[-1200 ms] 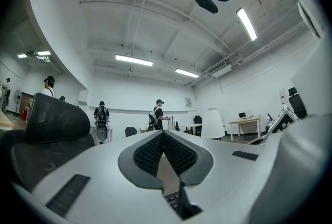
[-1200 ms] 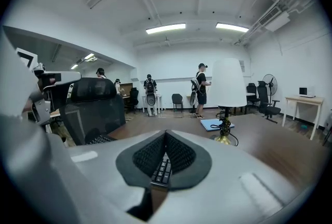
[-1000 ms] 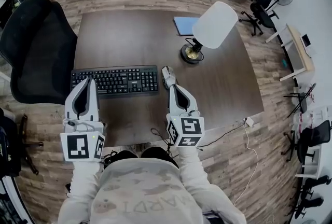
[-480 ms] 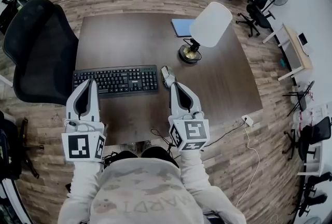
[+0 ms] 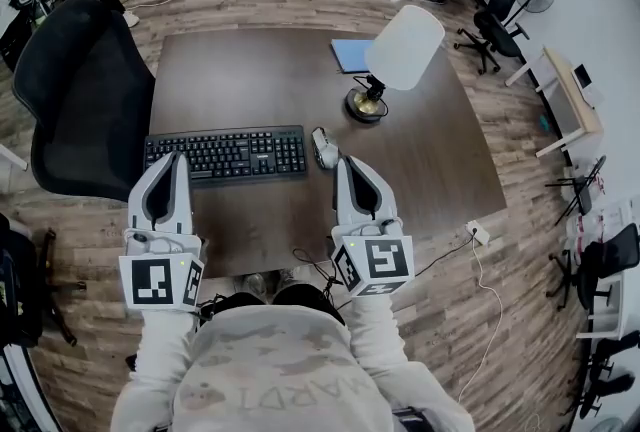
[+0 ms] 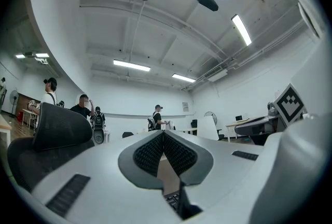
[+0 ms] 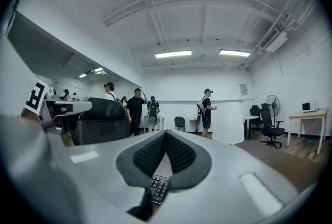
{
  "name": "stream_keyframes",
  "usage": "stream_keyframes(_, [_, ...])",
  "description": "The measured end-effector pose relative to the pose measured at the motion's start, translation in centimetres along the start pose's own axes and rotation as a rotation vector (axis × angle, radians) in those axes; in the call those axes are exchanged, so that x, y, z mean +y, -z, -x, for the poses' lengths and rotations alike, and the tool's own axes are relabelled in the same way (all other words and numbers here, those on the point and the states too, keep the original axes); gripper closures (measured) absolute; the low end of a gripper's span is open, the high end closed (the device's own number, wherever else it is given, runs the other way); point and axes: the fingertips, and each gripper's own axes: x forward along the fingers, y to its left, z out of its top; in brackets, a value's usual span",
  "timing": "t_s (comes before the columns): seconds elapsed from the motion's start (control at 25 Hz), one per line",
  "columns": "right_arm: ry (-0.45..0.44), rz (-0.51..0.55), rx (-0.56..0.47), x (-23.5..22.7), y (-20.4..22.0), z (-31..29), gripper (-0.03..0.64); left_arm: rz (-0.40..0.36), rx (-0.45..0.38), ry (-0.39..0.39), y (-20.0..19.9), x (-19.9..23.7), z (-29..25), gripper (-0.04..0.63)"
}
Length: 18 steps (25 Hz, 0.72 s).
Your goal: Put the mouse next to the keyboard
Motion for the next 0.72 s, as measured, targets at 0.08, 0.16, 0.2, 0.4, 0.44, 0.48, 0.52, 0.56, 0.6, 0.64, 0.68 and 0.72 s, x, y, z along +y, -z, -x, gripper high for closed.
stream_keyframes(0.08, [-0.001, 0.001, -0.008, 0.1, -0.3, 0.2, 0.607, -0.001, -0.002, 0.002, -0.1, 0.0, 0.1, 0.588])
stream_keyframes(0.16, [-0.003, -0.002, -0.016, 0.2, -0.5, 0.3, 0.607, -0.003, -0.005, 0.003, -0.2, -0.1, 0.1, 0.588])
stream_keyframes(0.2, [-0.003, -0.001, -0.017, 0.2, -0.6, 0.4, 0.607, -0.003, -0.006, 0.004, -0.3, -0.1, 0.2, 0.588])
stream_keyframes(0.4, [0.000, -0.006, -0.033, 0.4, -1.1, 0.6, 0.607, -0.006, -0.012, 0.006, -0.5, -0.2, 0.3, 0.588])
stream_keyframes(0.44, [0.000, -0.008, -0.037, 0.4, -1.1, 0.7, 0.606, -0.006, -0.013, 0.005, -0.5, -0.2, 0.4, 0.588])
stream_keyframes(0.48, [0.001, -0.010, -0.041, 0.4, -1.2, 0.8, 0.607, -0.007, -0.014, 0.005, -0.4, -0.3, 0.4, 0.588])
stream_keyframes(0.52, [0.001, -0.011, -0.043, 0.4, -1.2, 0.8, 0.607, -0.007, -0.015, 0.004, -0.5, -0.3, 0.5, 0.588])
stream_keyframes(0.56, [0.001, -0.011, -0.045, 0.4, -1.3, 0.9, 0.607, -0.007, -0.016, 0.004, -0.5, -0.4, 0.5, 0.588])
stream_keyframes(0.6, [0.001, -0.011, -0.047, 0.4, -1.3, 1.0, 0.607, -0.007, -0.016, 0.003, -0.5, -0.4, 0.5, 0.588])
stream_keyframes(0.64, [0.001, -0.011, -0.048, 0.4, -1.4, 1.0, 0.607, -0.007, -0.016, 0.003, -0.5, -0.5, 0.5, 0.588])
stream_keyframes(0.68, [0.001, -0.010, -0.048, 0.4, -1.4, 1.0, 0.607, -0.007, -0.017, 0.003, -0.6, -0.5, 0.5, 0.588])
stream_keyframes(0.72, [0.001, -0.010, -0.048, 0.4, -1.4, 1.0, 0.607, -0.007, -0.017, 0.003, -0.6, -0.5, 0.5, 0.589])
